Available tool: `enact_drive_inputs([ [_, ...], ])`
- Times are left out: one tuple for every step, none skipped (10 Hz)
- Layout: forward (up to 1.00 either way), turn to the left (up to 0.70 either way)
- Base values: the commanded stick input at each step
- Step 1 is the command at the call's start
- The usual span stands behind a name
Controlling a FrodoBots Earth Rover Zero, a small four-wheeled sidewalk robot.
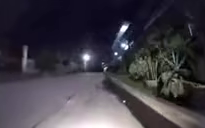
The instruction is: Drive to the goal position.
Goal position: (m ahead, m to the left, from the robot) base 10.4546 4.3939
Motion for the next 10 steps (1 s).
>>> enact_drive_inputs([
  [0.70, -0.22],
  [0.70, -0.35],
  [0.70, -0.35],
  [0.70, -0.35],
  [0.70, -0.18],
  [0.70, 0.00],
  [0.70, 0.00],
  [0.70, 0.00],
  [0.70, 0.00],
  [0.70, 0.00],
])
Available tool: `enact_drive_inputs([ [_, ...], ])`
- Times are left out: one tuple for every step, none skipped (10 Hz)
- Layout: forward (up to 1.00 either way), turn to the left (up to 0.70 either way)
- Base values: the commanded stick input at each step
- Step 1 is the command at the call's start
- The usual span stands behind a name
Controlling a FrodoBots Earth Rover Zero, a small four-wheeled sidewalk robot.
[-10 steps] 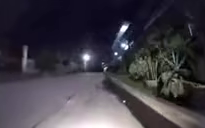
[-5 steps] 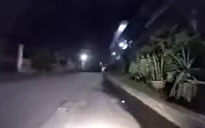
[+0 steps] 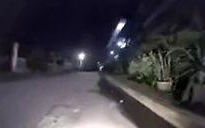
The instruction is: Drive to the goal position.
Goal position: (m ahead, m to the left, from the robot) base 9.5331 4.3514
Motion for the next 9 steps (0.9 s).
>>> enact_drive_inputs([
  [0.70, 0.00],
  [0.70, 0.00],
  [0.70, 0.00],
  [0.70, 0.00],
  [0.70, 0.00],
  [0.70, 0.00],
  [0.70, 0.00],
  [0.70, 0.00],
  [0.70, 0.00],
])
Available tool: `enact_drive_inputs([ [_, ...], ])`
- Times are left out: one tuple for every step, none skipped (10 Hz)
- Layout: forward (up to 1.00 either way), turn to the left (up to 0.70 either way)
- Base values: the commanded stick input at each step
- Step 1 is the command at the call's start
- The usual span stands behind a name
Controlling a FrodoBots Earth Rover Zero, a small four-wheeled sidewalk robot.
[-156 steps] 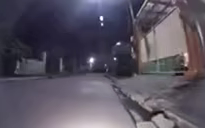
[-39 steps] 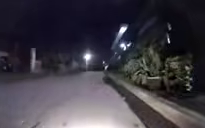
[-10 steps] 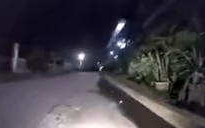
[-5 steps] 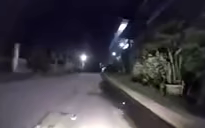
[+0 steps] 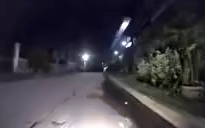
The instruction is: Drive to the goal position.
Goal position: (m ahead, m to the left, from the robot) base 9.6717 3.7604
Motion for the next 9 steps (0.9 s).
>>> enact_drive_inputs([
  [0.70, 0.00],
  [0.70, 0.00],
  [0.70, 0.00],
  [0.70, 0.00],
  [0.70, 0.00],
  [0.70, 0.00],
  [0.70, 0.00],
  [0.70, 0.00],
  [0.70, 0.00],
])
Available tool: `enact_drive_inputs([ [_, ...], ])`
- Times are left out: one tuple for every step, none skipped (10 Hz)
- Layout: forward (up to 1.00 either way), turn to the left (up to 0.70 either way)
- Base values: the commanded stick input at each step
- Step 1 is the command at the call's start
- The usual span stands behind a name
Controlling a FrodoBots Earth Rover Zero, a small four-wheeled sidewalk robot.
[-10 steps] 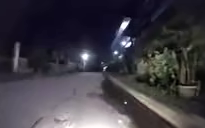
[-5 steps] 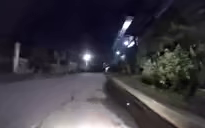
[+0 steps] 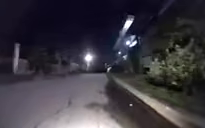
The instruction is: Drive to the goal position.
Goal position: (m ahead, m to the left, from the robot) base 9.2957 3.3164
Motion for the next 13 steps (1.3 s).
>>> enact_drive_inputs([
  [0.70, 0.00],
  [0.70, 0.00],
  [0.70, 0.00],
  [0.70, 0.00],
  [0.70, -0.02],
  [0.70, -0.11],
  [0.70, -0.35],
  [0.70, -0.35],
  [0.70, -0.35],
  [0.70, -0.35],
  [0.70, -0.35],
  [0.70, -0.35],
  [0.70, -0.35],
])
